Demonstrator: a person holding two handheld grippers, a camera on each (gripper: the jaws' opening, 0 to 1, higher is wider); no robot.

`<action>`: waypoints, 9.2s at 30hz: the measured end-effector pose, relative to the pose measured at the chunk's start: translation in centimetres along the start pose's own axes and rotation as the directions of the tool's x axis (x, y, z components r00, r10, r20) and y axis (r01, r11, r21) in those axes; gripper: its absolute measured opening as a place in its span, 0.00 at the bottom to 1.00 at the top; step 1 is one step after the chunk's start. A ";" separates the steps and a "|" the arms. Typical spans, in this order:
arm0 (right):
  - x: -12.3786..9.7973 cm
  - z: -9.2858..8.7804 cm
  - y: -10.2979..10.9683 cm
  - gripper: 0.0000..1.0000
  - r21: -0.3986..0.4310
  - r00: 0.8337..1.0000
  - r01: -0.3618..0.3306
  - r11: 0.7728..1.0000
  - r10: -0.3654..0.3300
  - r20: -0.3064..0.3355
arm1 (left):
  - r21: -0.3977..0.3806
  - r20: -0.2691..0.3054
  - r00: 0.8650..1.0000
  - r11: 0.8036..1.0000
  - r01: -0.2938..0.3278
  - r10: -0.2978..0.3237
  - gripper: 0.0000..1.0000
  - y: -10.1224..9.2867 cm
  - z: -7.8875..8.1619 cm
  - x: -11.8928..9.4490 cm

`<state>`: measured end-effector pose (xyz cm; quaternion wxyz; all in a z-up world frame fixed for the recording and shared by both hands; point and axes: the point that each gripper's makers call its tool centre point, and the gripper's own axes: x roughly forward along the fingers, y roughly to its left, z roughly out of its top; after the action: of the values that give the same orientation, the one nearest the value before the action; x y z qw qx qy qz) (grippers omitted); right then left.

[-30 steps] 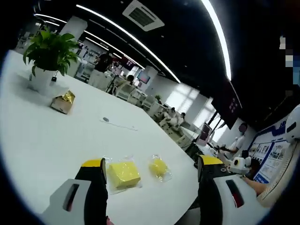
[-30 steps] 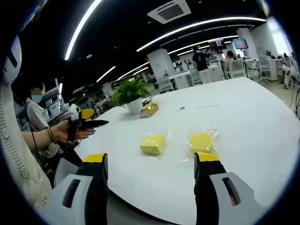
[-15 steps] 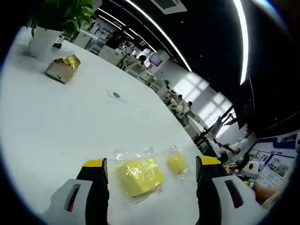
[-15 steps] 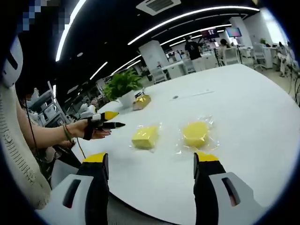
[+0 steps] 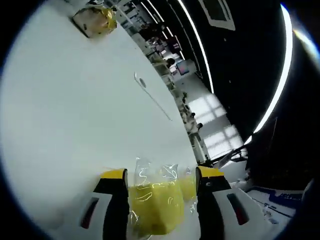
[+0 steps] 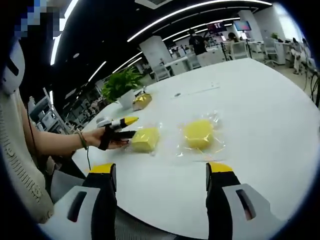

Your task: Compare the silicone blocks by pressing each to a similar depth, holding the contact briefly, and releasing to observe deformation and rebound differences across the visible hardness samples.

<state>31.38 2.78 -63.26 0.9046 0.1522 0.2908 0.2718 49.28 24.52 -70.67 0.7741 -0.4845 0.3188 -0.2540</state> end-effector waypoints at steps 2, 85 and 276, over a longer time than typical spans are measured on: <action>0.2 -0.1 -0.1 0.68 0.006 1.000 0.000 1.000 0.000 -0.003 | -0.024 0.016 1.000 1.000 0.002 -0.002 0.39 0.5 0.3 0.3; -2.7 7.7 8.6 0.76 -0.397 0.966 -0.236 0.887 0.259 0.004 | 0.767 -0.389 0.909 0.494 0.409 -0.149 0.00 -26.6 -7.7 -9.4; -7.6 1.6 4.9 0.92 -0.326 0.950 0.115 0.938 -0.008 0.313 | 0.628 -0.318 0.947 0.739 0.244 -0.042 0.00 -17.2 -8.5 -6.9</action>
<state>25.20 2.18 -56.50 0.9595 0.0246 0.0998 0.2622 36.91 17.46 -56.05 0.8190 -0.1620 0.2770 -0.4756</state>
